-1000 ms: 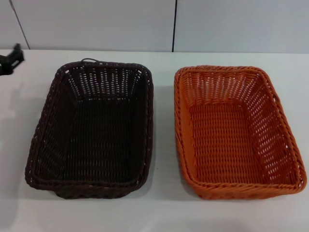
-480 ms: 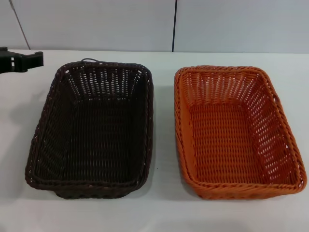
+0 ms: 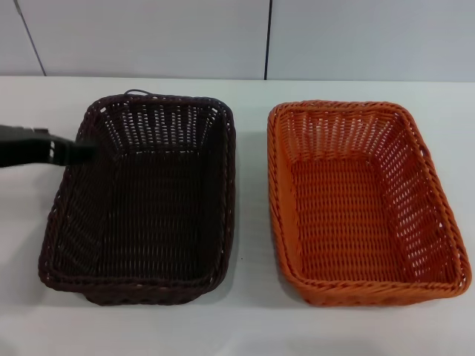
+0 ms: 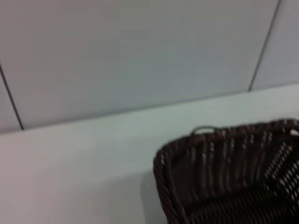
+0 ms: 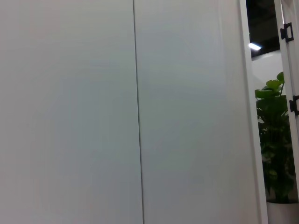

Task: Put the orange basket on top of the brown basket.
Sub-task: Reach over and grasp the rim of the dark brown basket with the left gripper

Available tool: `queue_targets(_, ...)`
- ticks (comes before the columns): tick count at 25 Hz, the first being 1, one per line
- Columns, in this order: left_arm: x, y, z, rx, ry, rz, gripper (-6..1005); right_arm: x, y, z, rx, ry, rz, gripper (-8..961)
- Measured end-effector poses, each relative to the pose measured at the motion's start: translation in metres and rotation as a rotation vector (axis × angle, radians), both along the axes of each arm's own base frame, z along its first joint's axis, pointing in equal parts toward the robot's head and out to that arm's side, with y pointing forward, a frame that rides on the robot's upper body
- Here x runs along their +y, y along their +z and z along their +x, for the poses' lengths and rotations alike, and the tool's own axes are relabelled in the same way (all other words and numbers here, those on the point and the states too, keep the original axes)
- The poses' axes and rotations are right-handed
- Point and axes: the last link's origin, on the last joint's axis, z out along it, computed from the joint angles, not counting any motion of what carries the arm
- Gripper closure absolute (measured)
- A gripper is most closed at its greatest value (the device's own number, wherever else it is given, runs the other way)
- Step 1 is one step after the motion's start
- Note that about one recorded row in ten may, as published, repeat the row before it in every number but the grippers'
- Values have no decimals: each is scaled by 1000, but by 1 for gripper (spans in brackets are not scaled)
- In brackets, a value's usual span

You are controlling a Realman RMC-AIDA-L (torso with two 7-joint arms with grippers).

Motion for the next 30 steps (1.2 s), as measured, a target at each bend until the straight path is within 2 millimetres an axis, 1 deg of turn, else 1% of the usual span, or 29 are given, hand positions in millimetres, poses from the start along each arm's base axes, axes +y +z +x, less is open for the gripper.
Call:
queue_targets(3, 0, -3, -1, 0, 5, -11, 178, 1, -1, 0, 4, -1, -4, 229)
queue_targets(6, 5, -18, -10, 2, 35, -61, 180, 2, -2, 0, 4, 3, -13, 229)
queue_targets(9, 5, -18, -10, 2, 35, -61, 182, 3, -2, 0, 3, 3, -14, 230)
queue_targets(11, 11, -29, -17, 18, 55, -97, 184, 3, -2, 0, 1, 3, -16, 230)
queue_targets(13, 12, -31, -19, 24, 62, -105, 185, 3, -2, 0, 1, 2, -17, 230)
queue_targets(14, 17, -39, -23, 37, 76, -128, 186, 3, -2, 0, -1, 2, -19, 230)
queue_targets(22, 20, -41, -26, 65, 86, -147, 192, 1, -2, 1, -2, -4, -21, 228)
queue_targets(30, 21, -40, -22, 72, 74, -153, 309, 1, -3, 0, -4, 0, -30, 228)
